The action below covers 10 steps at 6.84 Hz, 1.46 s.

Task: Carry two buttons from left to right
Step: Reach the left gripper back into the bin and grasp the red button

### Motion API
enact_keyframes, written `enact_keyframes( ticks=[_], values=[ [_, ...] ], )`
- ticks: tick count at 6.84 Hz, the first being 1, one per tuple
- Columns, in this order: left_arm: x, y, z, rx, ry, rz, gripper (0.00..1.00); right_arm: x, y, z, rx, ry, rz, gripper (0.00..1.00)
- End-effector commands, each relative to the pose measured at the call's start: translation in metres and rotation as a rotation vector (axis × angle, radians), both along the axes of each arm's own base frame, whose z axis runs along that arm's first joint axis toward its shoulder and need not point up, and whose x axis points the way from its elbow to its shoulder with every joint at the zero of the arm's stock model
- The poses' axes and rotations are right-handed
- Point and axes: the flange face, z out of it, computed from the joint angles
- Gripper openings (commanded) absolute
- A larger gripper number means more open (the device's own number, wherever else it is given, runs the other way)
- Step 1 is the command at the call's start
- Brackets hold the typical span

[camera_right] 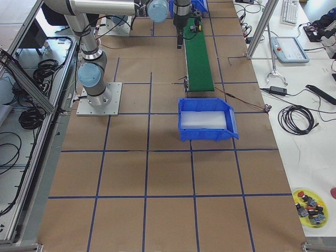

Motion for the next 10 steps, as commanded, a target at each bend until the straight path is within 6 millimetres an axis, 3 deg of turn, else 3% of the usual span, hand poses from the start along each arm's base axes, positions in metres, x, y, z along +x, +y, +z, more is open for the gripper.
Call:
enact_keyframes(
  ticks=[1, 5, 7, 8, 9, 10],
  values=[
    [0.003, -0.011, -0.044, 0.013, 0.016, -0.003, 0.99, 0.000, -0.001, 0.000, -0.003, -0.001, 0.000, 1.00],
    [0.000, 0.002, -0.101, 0.030, 0.024, 0.004, 0.99, 0.000, -0.001, -0.002, 0.002, -0.001, 0.000, 1.00],
    [-0.001, 0.006, -0.112, 0.037, 0.021, 0.007, 0.99, 0.000, -0.001, -0.002, 0.003, -0.001, 0.000, 1.00],
    [0.000, 0.006, -0.117, 0.044, 0.024, 0.008, 0.86, 0.000, -0.001, -0.003, 0.005, -0.001, 0.000, 1.00],
    [0.003, 0.002, -0.111, 0.034, 0.014, 0.009, 0.45, 0.000, -0.001, -0.002, 0.003, -0.001, 0.000, 1.00],
    [0.005, -0.003, -0.103, 0.018, 0.007, 0.009, 0.20, 0.000, -0.001, -0.002, 0.003, -0.001, 0.000, 1.00]
  ],
)
